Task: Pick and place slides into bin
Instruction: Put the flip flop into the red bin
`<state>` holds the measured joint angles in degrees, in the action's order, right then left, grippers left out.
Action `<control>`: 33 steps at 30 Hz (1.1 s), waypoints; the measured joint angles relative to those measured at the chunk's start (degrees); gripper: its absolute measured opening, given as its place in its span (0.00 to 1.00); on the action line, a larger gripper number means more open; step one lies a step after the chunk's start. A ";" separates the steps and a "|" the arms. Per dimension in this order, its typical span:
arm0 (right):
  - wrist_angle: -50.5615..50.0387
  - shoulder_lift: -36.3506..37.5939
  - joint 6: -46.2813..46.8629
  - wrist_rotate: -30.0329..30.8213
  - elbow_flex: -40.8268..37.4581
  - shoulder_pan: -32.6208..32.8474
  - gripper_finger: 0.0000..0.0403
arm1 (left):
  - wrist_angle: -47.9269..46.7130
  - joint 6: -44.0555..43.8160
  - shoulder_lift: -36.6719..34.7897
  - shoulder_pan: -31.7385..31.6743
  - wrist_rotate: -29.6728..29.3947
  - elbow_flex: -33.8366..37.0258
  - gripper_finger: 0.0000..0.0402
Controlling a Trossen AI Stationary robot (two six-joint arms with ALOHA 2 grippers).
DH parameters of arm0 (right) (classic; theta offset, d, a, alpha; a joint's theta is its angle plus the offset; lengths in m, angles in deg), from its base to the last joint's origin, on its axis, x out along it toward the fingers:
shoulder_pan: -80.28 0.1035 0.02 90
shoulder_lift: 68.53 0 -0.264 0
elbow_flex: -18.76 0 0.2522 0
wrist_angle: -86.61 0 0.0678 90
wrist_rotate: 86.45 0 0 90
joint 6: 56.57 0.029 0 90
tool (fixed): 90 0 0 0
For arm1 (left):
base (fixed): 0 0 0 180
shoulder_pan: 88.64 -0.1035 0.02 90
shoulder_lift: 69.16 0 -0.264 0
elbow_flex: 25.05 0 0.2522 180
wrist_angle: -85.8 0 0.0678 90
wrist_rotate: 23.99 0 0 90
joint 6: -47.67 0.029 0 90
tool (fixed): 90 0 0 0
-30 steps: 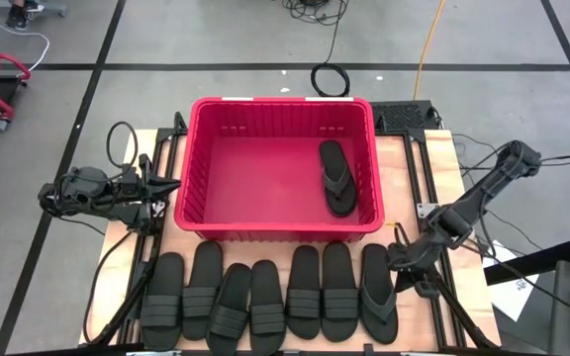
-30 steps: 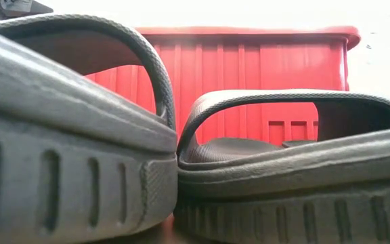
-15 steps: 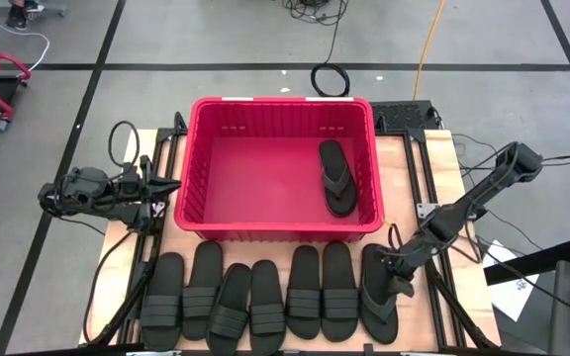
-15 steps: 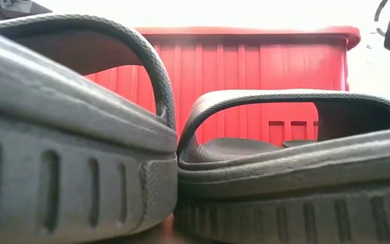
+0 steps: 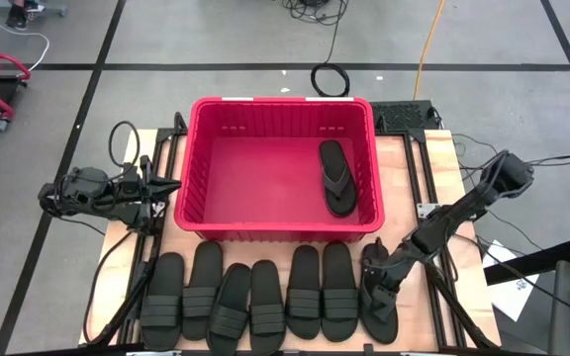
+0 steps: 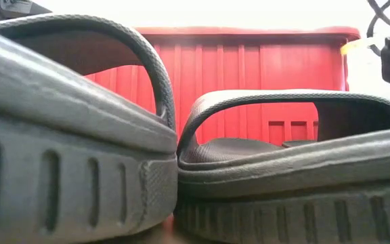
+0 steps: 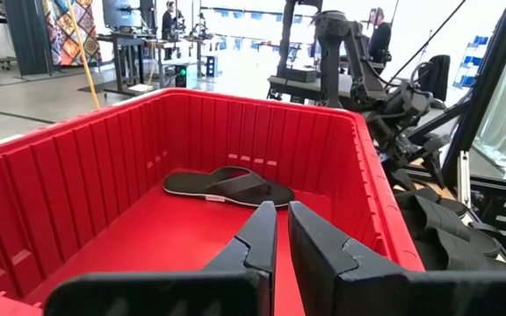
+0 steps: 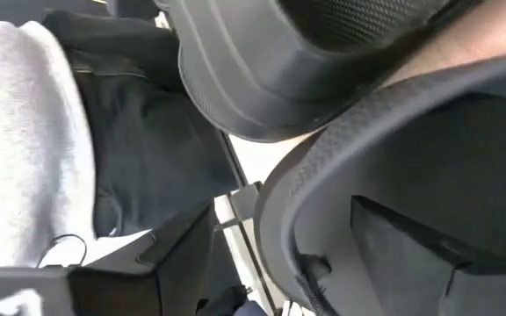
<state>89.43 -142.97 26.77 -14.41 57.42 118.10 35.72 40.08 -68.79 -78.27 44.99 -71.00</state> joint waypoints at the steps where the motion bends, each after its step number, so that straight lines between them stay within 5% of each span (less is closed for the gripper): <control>1: 0.10 -0.99 0.16 0.27 0.48 0.00 0.63 | 0.00 0.20 0.00 0.00 0.00 0.00 0.08; 8: -0.02 -4.74 -0.01 1.02 1.95 -0.04 0.52 | 0.00 0.37 0.00 0.00 0.00 0.00 0.08; 16: -0.03 -1.70 -1.99 0.56 1.95 0.01 0.04 | 0.01 1.28 0.00 0.00 0.00 0.00 0.08; 26: 1.94 12.94 0.85 -6.05 2.48 0.94 0.01 | 0.02 1.15 0.00 0.00 0.00 0.00 0.08; 33: -0.81 17.43 -4.56 -10.69 10.28 1.14 0.00 | 0.03 1.28 0.00 0.00 -0.01 0.01 0.08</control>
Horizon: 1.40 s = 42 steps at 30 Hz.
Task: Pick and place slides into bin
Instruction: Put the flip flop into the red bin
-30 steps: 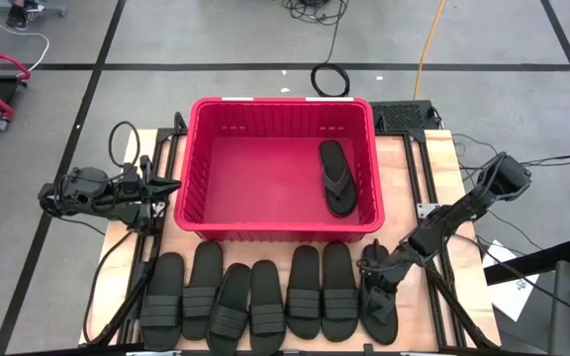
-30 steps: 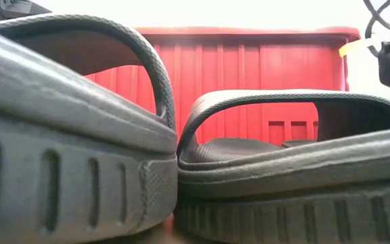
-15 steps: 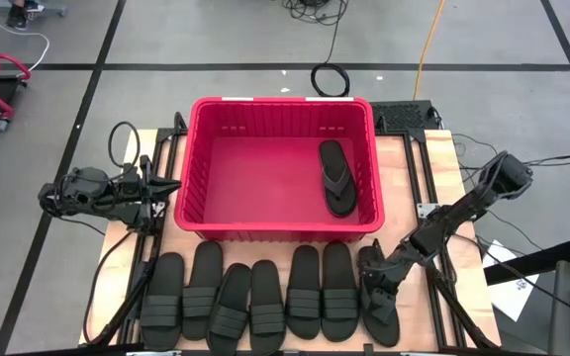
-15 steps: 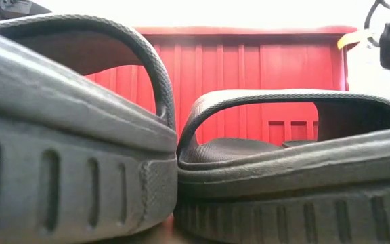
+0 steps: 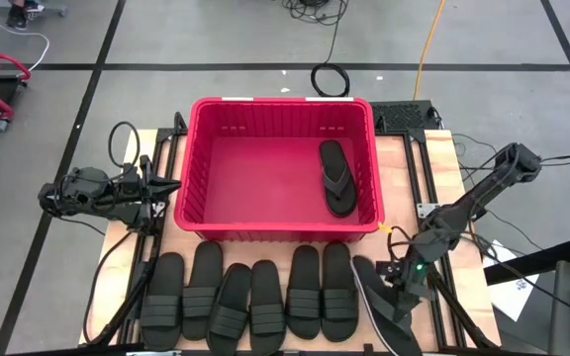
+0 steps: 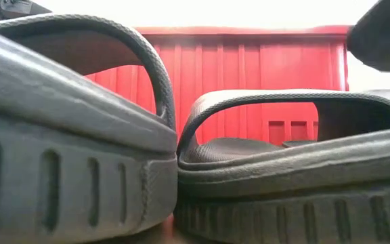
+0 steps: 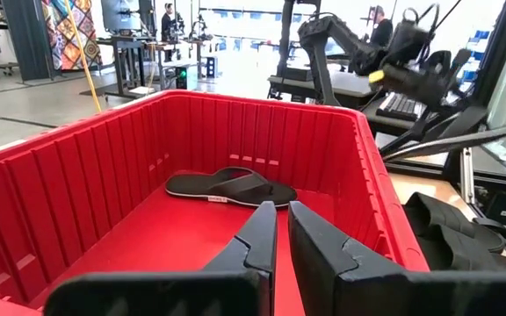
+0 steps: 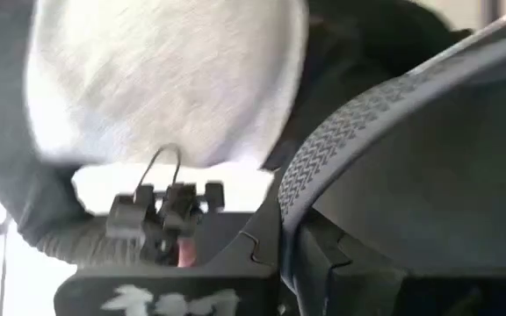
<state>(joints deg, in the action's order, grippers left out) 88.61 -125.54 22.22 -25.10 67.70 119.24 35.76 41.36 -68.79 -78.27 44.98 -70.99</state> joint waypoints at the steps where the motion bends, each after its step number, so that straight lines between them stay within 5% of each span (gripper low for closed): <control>1: -2.06 -0.16 -0.91 -1.47 2.01 -0.28 0.00 | 0.01 0.00 0.00 -0.01 0.01 0.00 0.08; 7: -19.25 -3.77 -8.83 -13.42 16.33 -3.14 0.00 | -0.01 -0.03 0.00 0.00 0.01 -0.01 0.08; 21: -58.25 -7.93 -37.23 -13.40 42.29 -23.16 0.00 | 0.01 1.53 0.00 0.00 -0.01 -0.01 0.08; 35: -78.00 -22.41 -66.14 -16.42 63.03 -48.10 0.00 | 0.01 2.57 0.00 0.00 -0.03 -0.01 0.08; 42: -79.31 -31.05 -77.84 -12.57 72.42 -56.72 0.00 | 0.03 3.04 0.00 0.00 -0.81 0.00 0.08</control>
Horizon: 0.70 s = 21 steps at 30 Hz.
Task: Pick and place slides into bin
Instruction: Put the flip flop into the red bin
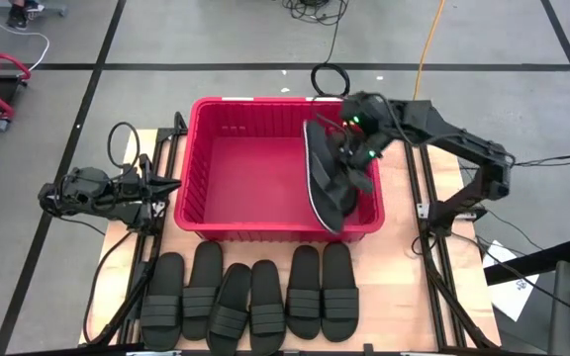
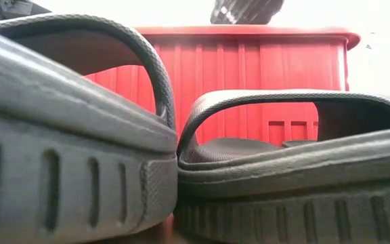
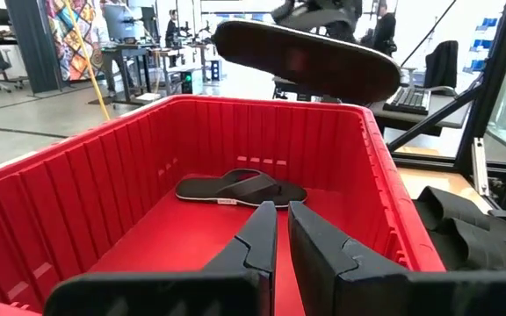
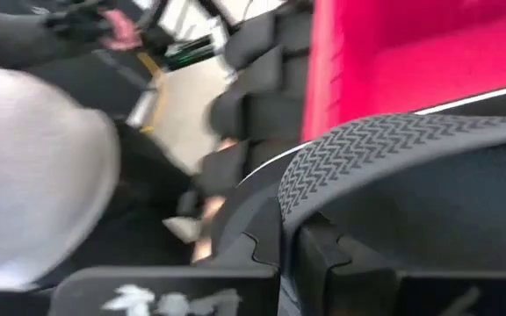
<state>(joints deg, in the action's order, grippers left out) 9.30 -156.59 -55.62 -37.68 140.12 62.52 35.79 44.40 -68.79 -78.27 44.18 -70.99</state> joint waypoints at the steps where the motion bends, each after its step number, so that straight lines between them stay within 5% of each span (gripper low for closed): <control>1: 0.05 -1.08 -1.87 1.24 1.12 -0.96 0.00 | -0.02 0.00 0.00 0.00 -0.04 0.00 0.08; 15: -0.19 -14.58 -12.27 18.18 4.50 -7.46 0.00 | 0.00 -0.06 0.00 0.00 -0.21 0.00 0.08; 21: -4.74 -20.15 -21.05 18.71 4.50 -7.14 0.00 | 0.00 -0.02 0.00 0.00 -0.21 0.00 0.08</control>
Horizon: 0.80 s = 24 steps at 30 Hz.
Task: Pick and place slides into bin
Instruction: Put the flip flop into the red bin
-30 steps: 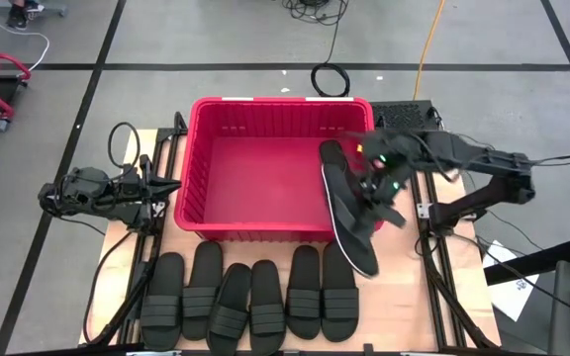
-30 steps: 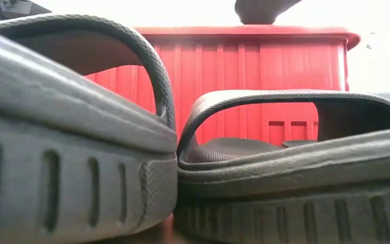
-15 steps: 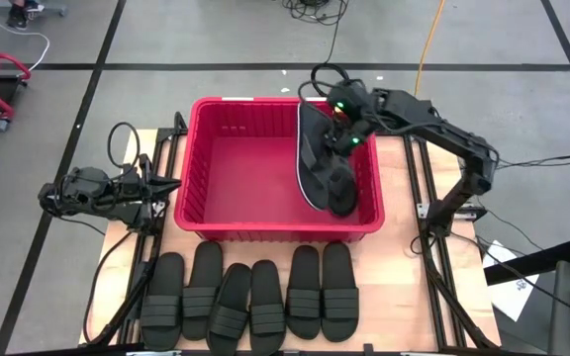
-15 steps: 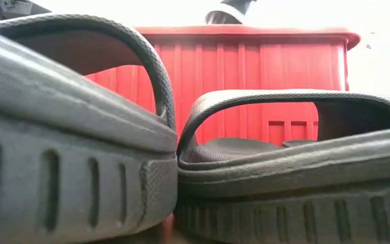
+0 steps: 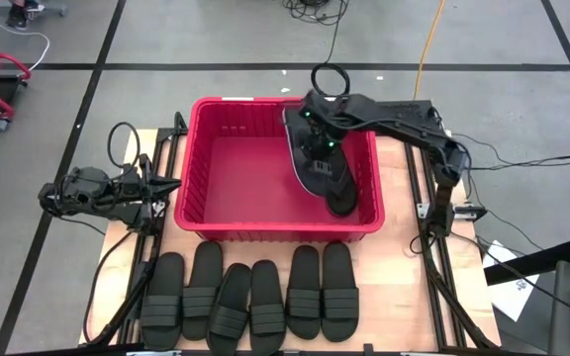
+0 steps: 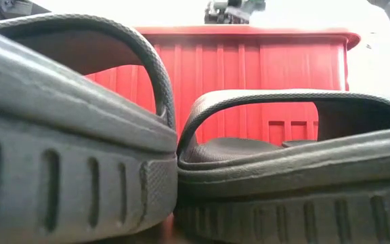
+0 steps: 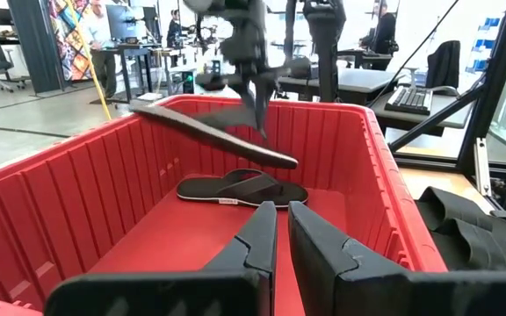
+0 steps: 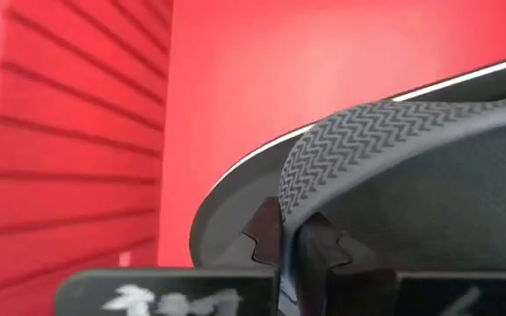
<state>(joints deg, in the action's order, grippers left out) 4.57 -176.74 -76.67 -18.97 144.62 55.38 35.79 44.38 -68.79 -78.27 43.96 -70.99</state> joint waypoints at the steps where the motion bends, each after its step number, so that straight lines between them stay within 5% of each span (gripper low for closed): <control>1: -0.46 -0.85 -0.49 0.01 -0.02 0.06 0.00 | 0.00 0.00 0.00 0.00 0.00 0.00 0.08; 12: 5.52 -6.03 10.02 -2.89 -0.07 0.10 0.00 | 0.00 -0.19 0.00 0.00 -0.01 0.00 0.08; 24: 11.03 -6.20 15.86 1.77 -7.78 -0.61 0.00 | -0.02 -0.20 0.00 0.00 -0.07 -0.01 0.08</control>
<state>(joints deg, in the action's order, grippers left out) 15.60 -182.94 -60.81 -17.20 136.83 54.77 35.77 44.18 -68.79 -78.27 43.90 -71.00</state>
